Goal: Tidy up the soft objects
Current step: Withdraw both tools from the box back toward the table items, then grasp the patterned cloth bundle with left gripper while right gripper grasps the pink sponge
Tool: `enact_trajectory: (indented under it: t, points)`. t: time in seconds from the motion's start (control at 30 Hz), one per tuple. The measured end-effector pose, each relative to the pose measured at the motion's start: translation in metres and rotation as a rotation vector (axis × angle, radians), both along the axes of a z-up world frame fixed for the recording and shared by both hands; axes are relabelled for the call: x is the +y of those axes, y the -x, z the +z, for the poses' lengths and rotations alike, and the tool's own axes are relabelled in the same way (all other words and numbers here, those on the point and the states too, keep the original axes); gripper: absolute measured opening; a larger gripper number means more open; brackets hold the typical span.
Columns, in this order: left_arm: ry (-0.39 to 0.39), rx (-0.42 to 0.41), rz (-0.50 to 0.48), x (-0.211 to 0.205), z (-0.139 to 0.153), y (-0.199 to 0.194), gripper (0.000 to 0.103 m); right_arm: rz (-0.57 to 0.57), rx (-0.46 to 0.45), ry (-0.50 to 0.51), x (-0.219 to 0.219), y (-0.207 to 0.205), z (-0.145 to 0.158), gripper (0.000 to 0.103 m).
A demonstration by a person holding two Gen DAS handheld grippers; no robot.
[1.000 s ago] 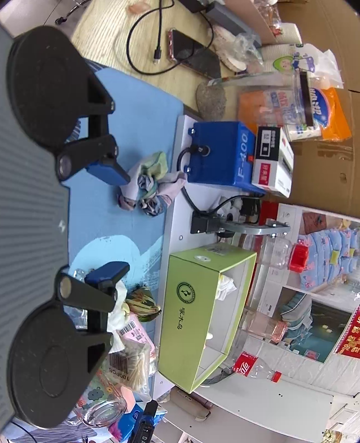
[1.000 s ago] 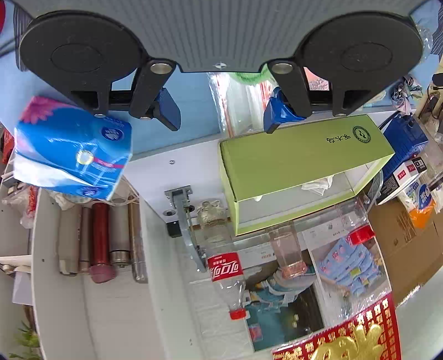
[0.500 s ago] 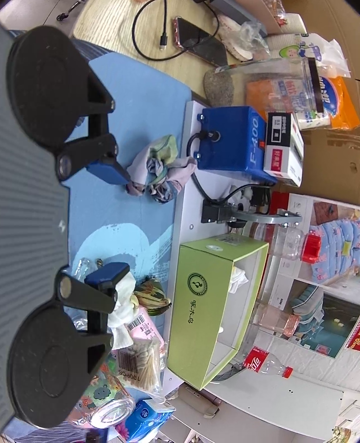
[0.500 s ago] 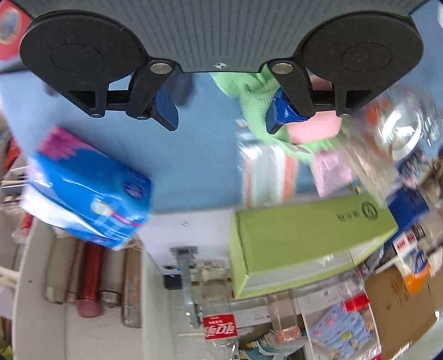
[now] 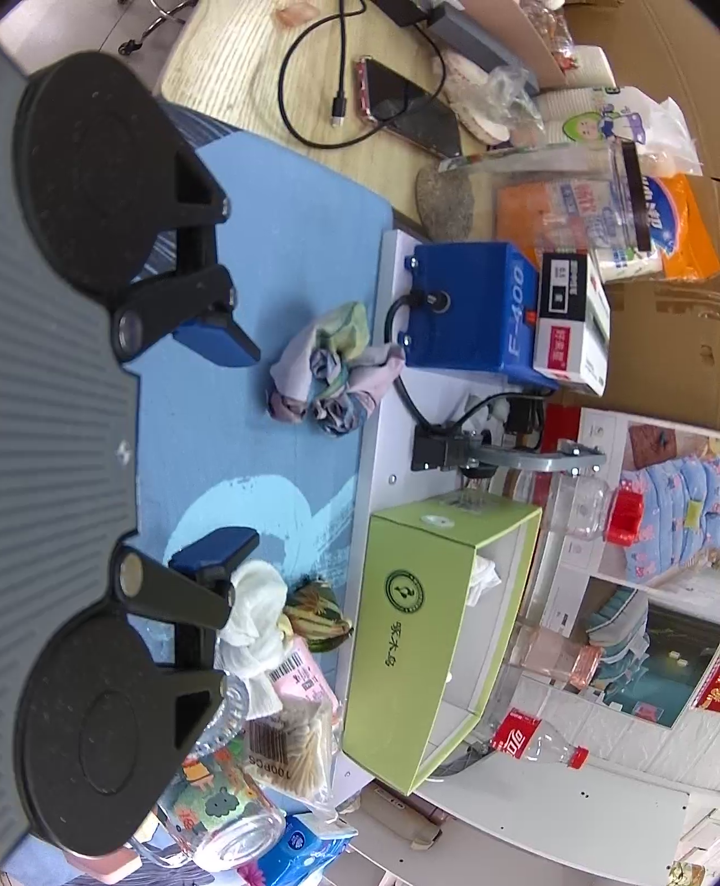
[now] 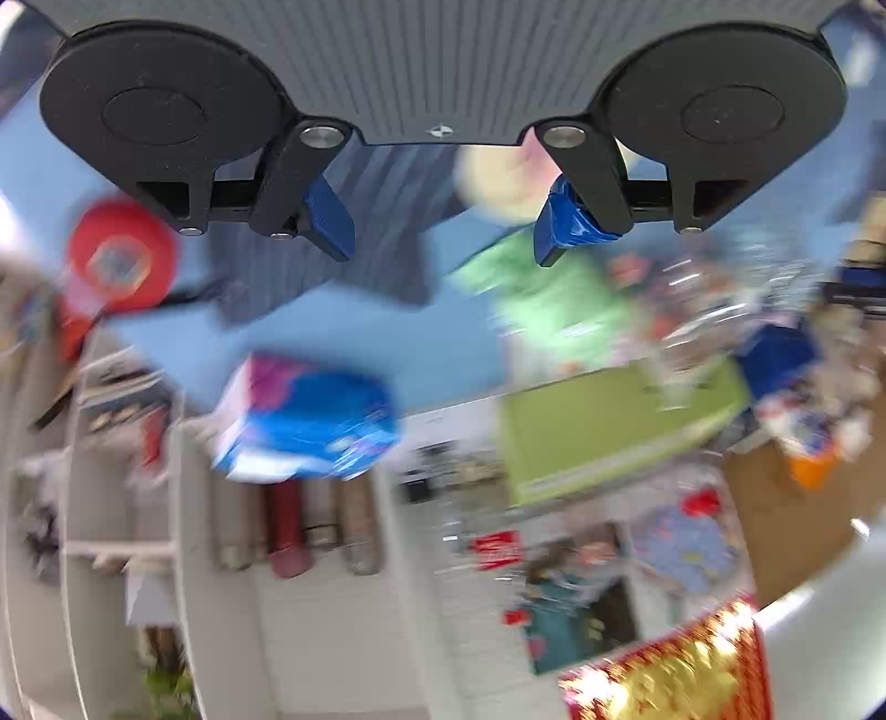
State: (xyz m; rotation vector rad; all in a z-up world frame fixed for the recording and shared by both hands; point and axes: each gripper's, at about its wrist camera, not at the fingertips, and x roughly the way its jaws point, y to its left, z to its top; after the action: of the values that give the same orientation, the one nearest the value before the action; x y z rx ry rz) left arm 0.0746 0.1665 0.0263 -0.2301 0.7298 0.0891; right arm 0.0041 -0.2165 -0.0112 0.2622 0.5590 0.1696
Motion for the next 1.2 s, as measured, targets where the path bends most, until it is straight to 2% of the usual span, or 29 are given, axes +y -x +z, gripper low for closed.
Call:
enact_trajectory:
  t: [0.07, 0.1, 0.13, 0.17, 0.27, 0.37, 0.47, 0.53, 0.63, 0.7, 0.77, 0.83, 1.07, 1.13, 1.2]
  points:
    - [0.01, 0.005, -0.001, 0.002, -0.001, -0.003, 0.063, 0.054, 0.021, -0.037, 0.014, 0.016, -0.02, 0.058]
    - [0.01, 0.004, -0.002, 0.002, 0.0, -0.004, 0.063, 0.016, 0.065, -0.002, 0.02, 0.016, -0.028, 0.058]
    - [0.007, 0.002, -0.004, 0.002, 0.0, -0.003, 0.063, -0.006, 0.06, 0.022, 0.022, 0.015, -0.033, 0.058]
    - [0.003, -0.001, -0.005, 0.002, 0.0, -0.002, 0.063, -0.022, 0.036, 0.035, 0.022, 0.013, -0.032, 0.058]
    - [0.0, 0.001, 0.011, 0.004, -0.002, 0.003, 0.063, -0.023, 0.072, 0.06, 0.02, -0.002, -0.029, 0.058]
    - [-0.001, 0.02, 0.027, 0.009, -0.008, 0.004, 0.063, 0.002, 0.091, 0.137, 0.026, -0.014, -0.029, 0.058]
    - [-0.022, 0.043, 0.044, 0.014, -0.013, 0.004, 0.063, 0.025, 0.101, 0.274, 0.042, -0.02, -0.033, 0.059]
    - [-0.037, 0.055, 0.053, 0.02, -0.015, 0.002, 0.063, 0.044, 0.082, 0.329, 0.05, -0.024, -0.034, 0.059]
    - [-0.044, 0.062, 0.076, 0.029, -0.016, -0.006, 0.063, -0.004, 0.117, 0.263, 0.033, -0.04, -0.031, 0.059]
    - [-0.031, 0.057, 0.088, 0.034, -0.016, -0.016, 0.064, -0.046, 0.126, 0.164, 0.014, -0.047, -0.026, 0.059]
    - [-0.022, 0.06, 0.069, 0.037, -0.019, -0.032, 0.064, -0.042, 0.112, 0.052, 0.001, -0.047, -0.02, 0.059]
    - [-0.034, 0.075, 0.054, 0.038, -0.022, -0.05, 0.065, -0.04, 0.111, 0.003, -0.002, -0.048, -0.019, 0.059]
    - [-0.1, 0.161, 0.031, 0.039, -0.046, -0.103, 0.065, -0.038, 0.142, 0.018, 0.003, -0.041, -0.025, 0.059]
    - [-0.142, 0.149, 0.026, 0.035, -0.048, -0.108, 0.066, -0.031, 0.141, 0.033, 0.005, -0.036, -0.023, 0.059]
    - [-0.15, 0.14, 0.017, 0.033, -0.048, -0.11, 0.066, -0.024, 0.143, 0.052, 0.01, -0.031, -0.022, 0.059]
